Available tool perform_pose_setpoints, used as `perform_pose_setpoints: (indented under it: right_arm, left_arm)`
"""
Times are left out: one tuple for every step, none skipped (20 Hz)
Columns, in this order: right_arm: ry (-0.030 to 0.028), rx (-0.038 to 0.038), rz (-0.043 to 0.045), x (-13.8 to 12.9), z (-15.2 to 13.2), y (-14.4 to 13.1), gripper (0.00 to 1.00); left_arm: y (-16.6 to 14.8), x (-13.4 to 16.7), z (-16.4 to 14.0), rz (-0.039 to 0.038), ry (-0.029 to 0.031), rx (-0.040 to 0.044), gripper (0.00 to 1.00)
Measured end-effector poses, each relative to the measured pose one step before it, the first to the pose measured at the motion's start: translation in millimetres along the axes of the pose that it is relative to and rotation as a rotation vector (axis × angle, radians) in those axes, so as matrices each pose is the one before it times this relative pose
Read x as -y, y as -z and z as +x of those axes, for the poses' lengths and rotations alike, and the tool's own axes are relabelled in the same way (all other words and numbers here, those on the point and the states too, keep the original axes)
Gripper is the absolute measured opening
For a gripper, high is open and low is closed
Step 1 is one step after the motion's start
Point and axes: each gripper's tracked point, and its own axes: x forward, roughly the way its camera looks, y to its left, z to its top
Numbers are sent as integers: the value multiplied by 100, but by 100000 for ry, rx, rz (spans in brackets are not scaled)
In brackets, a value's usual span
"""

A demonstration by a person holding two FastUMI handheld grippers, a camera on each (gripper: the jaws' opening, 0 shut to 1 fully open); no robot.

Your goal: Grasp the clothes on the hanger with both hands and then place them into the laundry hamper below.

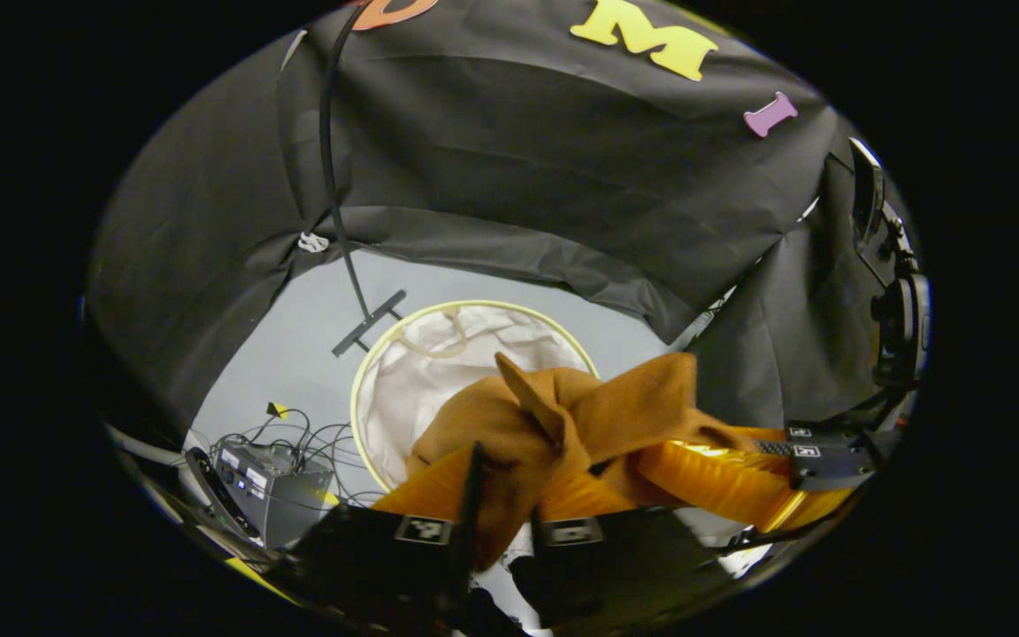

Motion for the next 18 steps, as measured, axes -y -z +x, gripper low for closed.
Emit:
perform_pose_setpoints:
  right_arm:
    - [778,1079,1090,86,209,-643,36]
    - [731,570,189,314,344,-143,50]
    - [2619,511,-366,491,7,-299,65]
    - [3088,1317,-837,677,-288,-189,79]
    - [2884,723,-1565,620,-266,-335,94]
    - [1619,900,-1550,-47,-200,-59,93]
    - [618,839,-1170,-248,-295,-143,94]
    - [721,886,-1277,-405,-309,-15,94]
    - [115,1131,-1558,-337,-483,-211,94]
    - [-95,1490,-1150,-431,-657,-201,94]
    - [-1023,1950,-596,-593,-842,-383,94]
    - [123,2758,-1092,-305,-1155,-473,94]
    - [472,4069,-1734,-111,-1232,-850,94]
    - [943,4643,-1730,-333,-1349,-939,94]
    - [1319,4133,-2022,-44,-1841,-971,94]
    - [1288,6086,-713,-285,-1836,-1278,94]
    - [1078,6341,-802,-203,-1842,-1684,96]
    - [1064,5851,-1115,-316,-2493,-1586,94]
  left_arm:
    - [-496,-333,-398,-1667,-131,1493,62]
    - [-26,-685,-25,-1222,-923,698,81]
    - [-220,-429,-231,-341,-1027,615,100]
    - [-17,-242,-213,279,-848,139,97]
    - [-80,-111,-246,829,-286,166,97]
    - [-151,-30,-177,1057,-307,763,97]
    - [-310,92,-270,935,-41,904,97]
    - [-207,37,-296,992,-105,1287,97]
    - [-358,37,-363,915,-200,969,97]
    - [-333,188,-690,1296,133,1207,97]
    - [-546,226,-641,1248,92,1655,98]
    - [-743,206,-1061,1616,-178,2619,98]
    - [-855,114,-1029,1665,7,3279,100]
    - [-951,107,-1354,1532,-113,3785,97]
    - [-1374,222,-1656,1580,683,6303,98]
    - [-1577,261,-1488,2266,888,6549,98]
    - [-1541,-13,-1835,2730,-77,6014,98]
    - [-2094,141,-1974,2923,-385,5942,97]
